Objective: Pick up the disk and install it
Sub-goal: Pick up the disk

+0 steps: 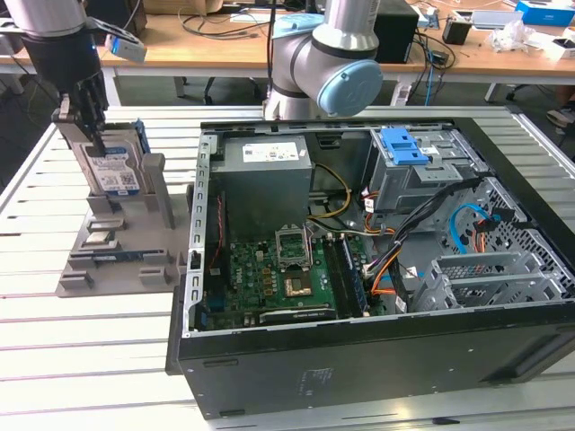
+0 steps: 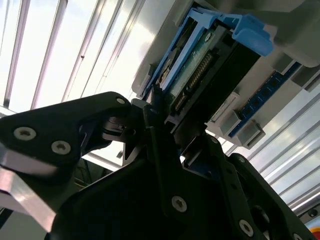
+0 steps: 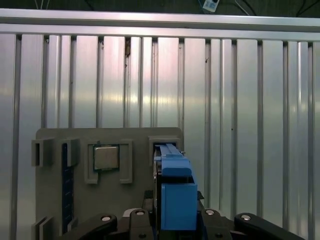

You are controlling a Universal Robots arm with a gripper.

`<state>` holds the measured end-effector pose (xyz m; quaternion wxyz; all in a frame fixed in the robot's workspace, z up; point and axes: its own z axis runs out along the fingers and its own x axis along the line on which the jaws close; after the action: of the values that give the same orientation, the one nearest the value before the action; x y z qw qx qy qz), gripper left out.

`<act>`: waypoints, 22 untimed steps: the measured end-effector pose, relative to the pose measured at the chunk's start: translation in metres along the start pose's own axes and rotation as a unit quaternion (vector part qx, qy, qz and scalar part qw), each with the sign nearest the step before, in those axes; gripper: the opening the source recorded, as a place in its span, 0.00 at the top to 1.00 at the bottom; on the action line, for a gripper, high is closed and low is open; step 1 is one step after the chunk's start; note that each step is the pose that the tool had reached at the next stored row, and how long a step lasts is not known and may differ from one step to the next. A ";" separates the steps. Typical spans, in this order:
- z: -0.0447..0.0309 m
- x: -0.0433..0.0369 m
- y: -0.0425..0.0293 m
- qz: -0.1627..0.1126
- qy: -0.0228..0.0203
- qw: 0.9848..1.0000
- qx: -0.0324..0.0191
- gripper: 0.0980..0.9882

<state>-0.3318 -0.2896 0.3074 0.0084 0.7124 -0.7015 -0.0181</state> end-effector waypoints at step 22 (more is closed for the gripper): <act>-0.0929 -0.0030 0.0035 0.000 0.000 1.000 0.000 0.70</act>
<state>-0.3318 -0.2879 0.4005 0.0085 0.7124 -0.7015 -0.0181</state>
